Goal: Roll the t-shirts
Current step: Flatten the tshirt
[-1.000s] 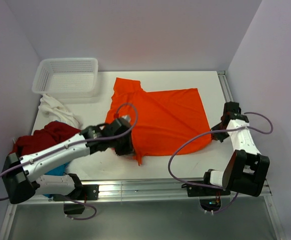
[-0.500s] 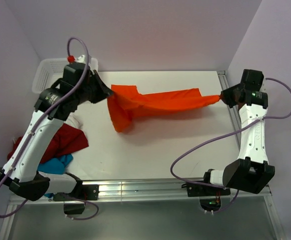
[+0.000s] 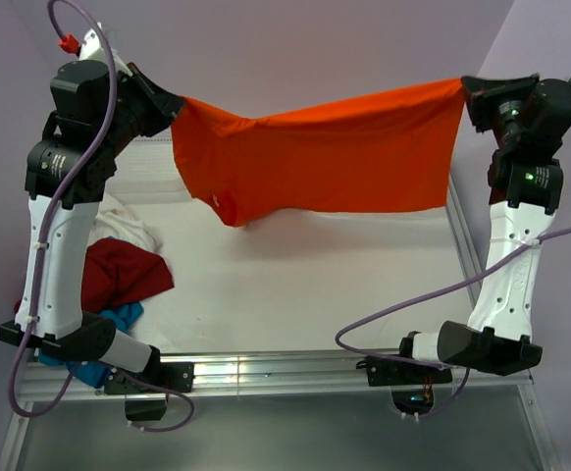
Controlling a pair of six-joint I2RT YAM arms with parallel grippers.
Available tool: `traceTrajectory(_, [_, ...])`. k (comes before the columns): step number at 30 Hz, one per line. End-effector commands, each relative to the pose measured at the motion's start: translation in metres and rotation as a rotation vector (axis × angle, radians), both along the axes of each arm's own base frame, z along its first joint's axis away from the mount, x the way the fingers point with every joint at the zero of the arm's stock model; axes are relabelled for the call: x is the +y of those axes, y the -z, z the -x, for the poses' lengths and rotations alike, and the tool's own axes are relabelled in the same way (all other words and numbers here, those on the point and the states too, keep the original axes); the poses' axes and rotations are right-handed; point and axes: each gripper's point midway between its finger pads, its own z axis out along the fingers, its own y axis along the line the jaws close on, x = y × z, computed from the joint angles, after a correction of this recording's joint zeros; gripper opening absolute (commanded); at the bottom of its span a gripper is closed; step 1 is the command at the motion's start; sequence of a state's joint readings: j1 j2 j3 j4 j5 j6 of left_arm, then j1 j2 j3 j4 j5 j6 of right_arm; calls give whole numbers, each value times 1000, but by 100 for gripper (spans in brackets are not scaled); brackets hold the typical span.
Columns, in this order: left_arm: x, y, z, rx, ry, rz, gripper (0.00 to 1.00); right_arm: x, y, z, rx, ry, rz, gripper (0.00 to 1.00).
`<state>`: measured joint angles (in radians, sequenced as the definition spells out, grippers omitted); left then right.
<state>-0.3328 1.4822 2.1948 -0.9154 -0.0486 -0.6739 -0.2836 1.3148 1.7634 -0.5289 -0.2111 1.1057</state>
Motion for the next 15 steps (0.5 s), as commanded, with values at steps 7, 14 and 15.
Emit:
traceTrajectory(7, [35, -112, 89, -452, 0, 138, 1, 34, -154, 105, -505, -28, 53, 0])
traceTrajectory(14, [71, -148, 164, -668, -67, 148, 0, 40, -179, 191, -600, 94, 139, 0])
traceTrajectory(15, [73, -151, 163, -674, -81, 149, 0, 41, -181, 193, -599, 90, 135, 0])
